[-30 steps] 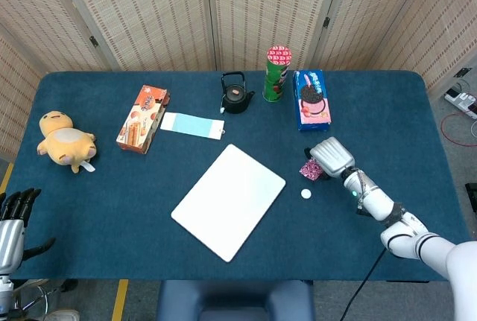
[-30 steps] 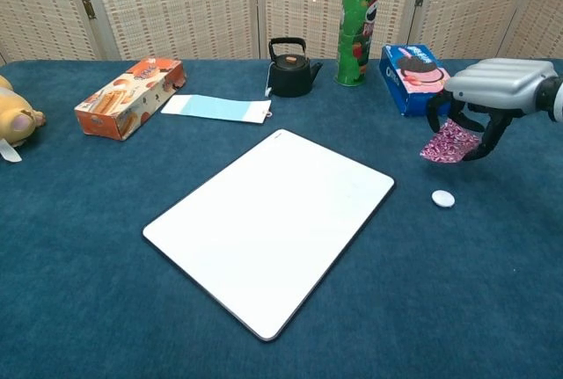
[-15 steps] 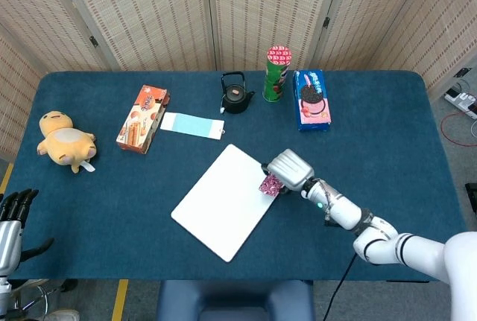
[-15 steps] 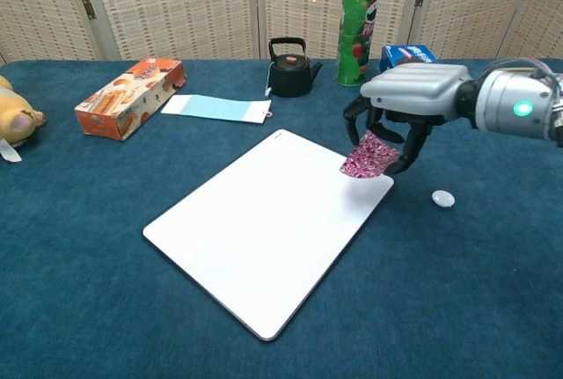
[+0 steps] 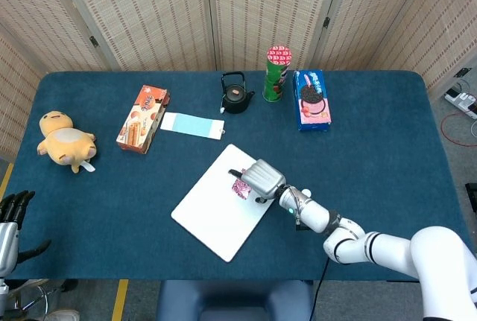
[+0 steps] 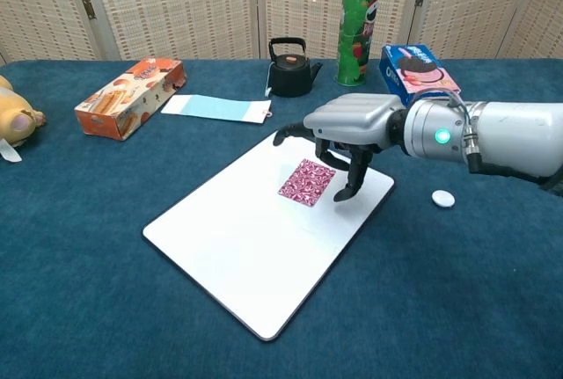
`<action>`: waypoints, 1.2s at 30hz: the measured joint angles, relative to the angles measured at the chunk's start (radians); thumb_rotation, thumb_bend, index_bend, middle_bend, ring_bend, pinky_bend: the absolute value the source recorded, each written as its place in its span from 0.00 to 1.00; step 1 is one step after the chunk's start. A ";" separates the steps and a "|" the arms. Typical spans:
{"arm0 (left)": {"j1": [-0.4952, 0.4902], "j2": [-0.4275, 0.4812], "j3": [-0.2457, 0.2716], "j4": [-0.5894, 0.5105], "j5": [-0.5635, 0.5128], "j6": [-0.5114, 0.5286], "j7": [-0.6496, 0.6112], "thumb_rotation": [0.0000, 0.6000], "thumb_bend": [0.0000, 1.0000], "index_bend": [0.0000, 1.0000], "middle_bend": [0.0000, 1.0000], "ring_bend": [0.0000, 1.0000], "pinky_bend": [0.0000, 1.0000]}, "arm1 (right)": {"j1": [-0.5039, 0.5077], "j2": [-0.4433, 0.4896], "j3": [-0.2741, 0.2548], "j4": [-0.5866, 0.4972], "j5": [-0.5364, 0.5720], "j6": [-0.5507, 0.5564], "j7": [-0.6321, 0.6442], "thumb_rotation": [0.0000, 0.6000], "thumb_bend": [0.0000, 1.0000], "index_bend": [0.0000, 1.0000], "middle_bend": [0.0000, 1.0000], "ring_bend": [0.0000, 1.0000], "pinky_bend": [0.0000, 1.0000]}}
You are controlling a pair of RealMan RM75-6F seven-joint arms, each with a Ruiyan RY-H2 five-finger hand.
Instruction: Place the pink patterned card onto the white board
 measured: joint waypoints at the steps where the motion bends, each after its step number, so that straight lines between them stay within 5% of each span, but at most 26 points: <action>1: 0.000 -0.001 0.000 0.002 0.000 -0.001 -0.002 1.00 0.15 0.13 0.16 0.12 0.05 | 0.000 0.002 0.001 -0.006 0.004 0.002 -0.004 0.98 0.20 0.04 0.78 0.96 0.80; 5: 0.000 -0.001 0.000 0.011 -0.003 -0.005 -0.010 1.00 0.15 0.14 0.16 0.12 0.05 | -0.017 0.035 0.001 -0.040 0.011 0.032 -0.008 0.99 0.20 0.08 0.78 0.96 0.80; 11: -0.004 -0.004 -0.002 0.015 0.000 -0.009 -0.016 1.00 0.15 0.14 0.16 0.12 0.05 | -0.086 0.129 -0.025 -0.099 0.013 0.108 -0.019 0.99 0.20 0.33 0.79 0.97 0.80; 15: -0.008 -0.012 0.000 0.015 0.006 -0.015 -0.013 1.00 0.15 0.13 0.16 0.12 0.05 | -0.142 0.189 -0.064 -0.135 0.019 0.146 -0.042 0.99 0.20 0.41 0.80 0.97 0.80; 23: -0.013 -0.016 0.000 0.011 0.013 -0.015 -0.009 1.00 0.16 0.13 0.16 0.12 0.05 | -0.217 0.214 -0.133 -0.142 0.008 0.177 -0.038 0.99 0.20 0.42 0.80 0.97 0.80; 36: -0.011 -0.011 0.000 0.002 0.016 -0.010 -0.007 1.00 0.15 0.13 0.16 0.12 0.05 | -0.242 0.155 -0.141 -0.009 -0.009 0.167 0.010 0.99 0.20 0.42 0.80 0.98 0.80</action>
